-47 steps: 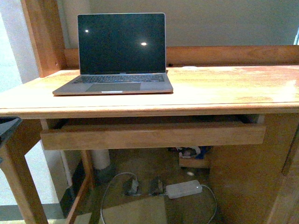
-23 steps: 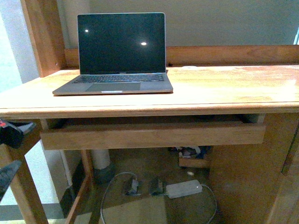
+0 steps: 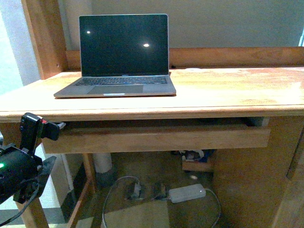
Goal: Place mouse
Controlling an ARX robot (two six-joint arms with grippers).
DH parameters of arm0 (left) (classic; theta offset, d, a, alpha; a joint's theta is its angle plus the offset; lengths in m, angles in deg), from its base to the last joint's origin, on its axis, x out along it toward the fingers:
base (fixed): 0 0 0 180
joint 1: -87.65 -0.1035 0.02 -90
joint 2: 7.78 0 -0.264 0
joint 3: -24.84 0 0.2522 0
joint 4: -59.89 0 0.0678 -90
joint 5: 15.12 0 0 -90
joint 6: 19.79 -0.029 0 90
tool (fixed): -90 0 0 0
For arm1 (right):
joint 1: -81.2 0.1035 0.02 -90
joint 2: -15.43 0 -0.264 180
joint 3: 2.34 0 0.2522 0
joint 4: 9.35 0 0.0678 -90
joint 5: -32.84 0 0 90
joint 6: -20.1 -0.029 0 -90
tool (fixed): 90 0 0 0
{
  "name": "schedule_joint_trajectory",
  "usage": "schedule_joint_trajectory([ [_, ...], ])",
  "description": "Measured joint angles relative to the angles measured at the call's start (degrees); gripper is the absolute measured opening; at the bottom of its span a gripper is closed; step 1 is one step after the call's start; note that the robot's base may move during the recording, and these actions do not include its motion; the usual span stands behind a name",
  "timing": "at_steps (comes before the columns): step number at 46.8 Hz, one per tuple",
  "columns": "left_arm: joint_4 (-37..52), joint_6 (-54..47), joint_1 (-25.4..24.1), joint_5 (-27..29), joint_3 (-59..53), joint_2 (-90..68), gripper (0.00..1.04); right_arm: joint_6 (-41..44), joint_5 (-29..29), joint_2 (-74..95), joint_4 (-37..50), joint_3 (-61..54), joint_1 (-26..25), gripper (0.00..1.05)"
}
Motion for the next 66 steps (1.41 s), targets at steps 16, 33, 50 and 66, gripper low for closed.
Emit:
schedule_joint_trajectory([
  [16, 0.0, 1.4, 0.4, 1.7, 0.0, -1.1, 0.98, 0.0, 0.0, 0.0, 0.0, 0.0, 0.0, 0.98],
  [33, -0.2, 1.4, 0.4, 2.3, 7.8, -6.6, 0.98, 0.0, 0.0, 0.0, 0.0, 0.0, 0.0, 0.98],
  [50, -4.4, 2.6, 1.2, 3.4, 17.5, -12.9, 0.98, 0.0, 0.0, 0.0, 0.0, 0.0, 0.0, 0.98],
  [66, -4.8, 10.6, 1.5, 6.4, 20.5, -15.5, 0.58, 0.0, 0.0, 0.0, 0.0, 0.0, 0.0, 0.98],
])
